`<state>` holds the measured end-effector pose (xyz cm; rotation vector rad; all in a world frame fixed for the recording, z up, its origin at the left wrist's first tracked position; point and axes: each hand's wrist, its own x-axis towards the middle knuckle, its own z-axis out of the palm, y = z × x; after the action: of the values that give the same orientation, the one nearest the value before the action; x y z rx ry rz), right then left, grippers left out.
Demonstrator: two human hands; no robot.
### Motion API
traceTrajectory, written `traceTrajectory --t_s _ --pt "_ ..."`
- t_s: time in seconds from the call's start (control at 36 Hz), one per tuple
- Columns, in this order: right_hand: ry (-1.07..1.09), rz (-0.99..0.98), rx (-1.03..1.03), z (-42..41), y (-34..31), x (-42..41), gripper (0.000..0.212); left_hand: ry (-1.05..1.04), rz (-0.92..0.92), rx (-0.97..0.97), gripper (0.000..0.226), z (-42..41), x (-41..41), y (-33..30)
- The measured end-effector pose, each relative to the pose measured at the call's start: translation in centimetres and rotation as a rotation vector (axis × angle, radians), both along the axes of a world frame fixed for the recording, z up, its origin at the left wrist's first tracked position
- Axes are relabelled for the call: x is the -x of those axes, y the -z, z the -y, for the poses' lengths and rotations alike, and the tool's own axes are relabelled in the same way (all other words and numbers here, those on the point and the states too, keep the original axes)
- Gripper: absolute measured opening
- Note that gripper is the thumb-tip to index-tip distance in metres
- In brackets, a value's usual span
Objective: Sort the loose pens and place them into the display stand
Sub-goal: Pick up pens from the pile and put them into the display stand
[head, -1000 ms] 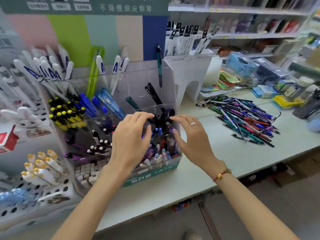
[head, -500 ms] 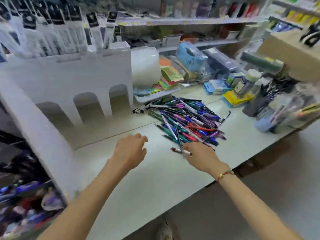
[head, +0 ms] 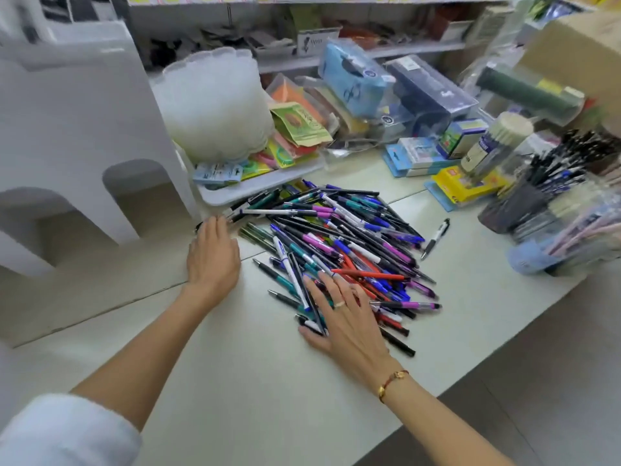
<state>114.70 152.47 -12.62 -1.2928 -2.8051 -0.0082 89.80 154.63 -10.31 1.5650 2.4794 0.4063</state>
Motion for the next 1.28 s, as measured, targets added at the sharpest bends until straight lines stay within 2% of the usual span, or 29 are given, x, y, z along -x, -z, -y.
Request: traceTrajectory --t_s 0.14,0.28,0.39,0.47,0.53,0.64,0.75,0.83,0.97,1.06,1.11,1.19,1.28 --pt "-0.148 0.033 -0.083 -2.3 0.3 1.3 0.057 -0.046 -0.014 0.020 0.056 -1.7 1.3 1.6" --pt "-0.183 0.051 -0.152 -3.6 0.2 0.2 0.051 -0.014 -0.168 0.024 0.042 -2.7 1.2 1.5" --pt "-0.193 0.090 -0.226 -3.5 0.5 -0.3 0.049 0.008 -0.148 0.058 0.029 -2.0 0.6 0.7" --pt "-0.175 0.108 -0.253 -3.1 0.3 0.1 0.047 0.017 -0.188 0.129 0.021 -0.5 0.4 -0.2" --pt "-0.161 0.095 -0.289 -2.7 0.0 0.7 0.042 0.017 -0.221 0.212 0.025 1.0 0.3 -0.7" --pt "-0.122 0.061 -0.263 -2.3 -1.3 2.0 0.017 -0.017 -0.224 0.334 0.030 4.8 0.5 -1.0" --pt "-0.090 0.047 -0.190 -2.2 -2.4 2.9 0.017 -0.077 -0.121 0.381 0.035 9.1 0.8 -1.2" --pt "-0.073 0.113 -0.171 -1.9 -2.9 3.3 0.024 -0.117 -0.009 0.385 0.042 11.8 0.7 -1.5" --pt "0.053 0.257 -0.116 -0.9 -3.2 3.9 0.026 -0.105 0.199 0.412 0.069 12.9 0.1 -2.6" --pt "0.090 0.422 -0.118 -0.4 -2.1 4.6 0.035 -0.077 0.096 0.378 0.065 11.4 -0.6 -2.7" --pt "0.123 0.490 -0.114 -0.6 -1.8 5.3 0.030 -0.029 -0.023 0.413 0.056 10.1 -1.0 -2.5" --pt "0.078 0.504 -0.027 -1.7 -1.7 6.2 0.020 -0.001 -0.091 0.503 0.052 8.4 -1.3 -2.7" --pt "0.027 0.494 0.020 -2.3 -2.4 6.4 0.019 0.028 -0.162 0.570 0.050 7.5 -1.6 -2.8"
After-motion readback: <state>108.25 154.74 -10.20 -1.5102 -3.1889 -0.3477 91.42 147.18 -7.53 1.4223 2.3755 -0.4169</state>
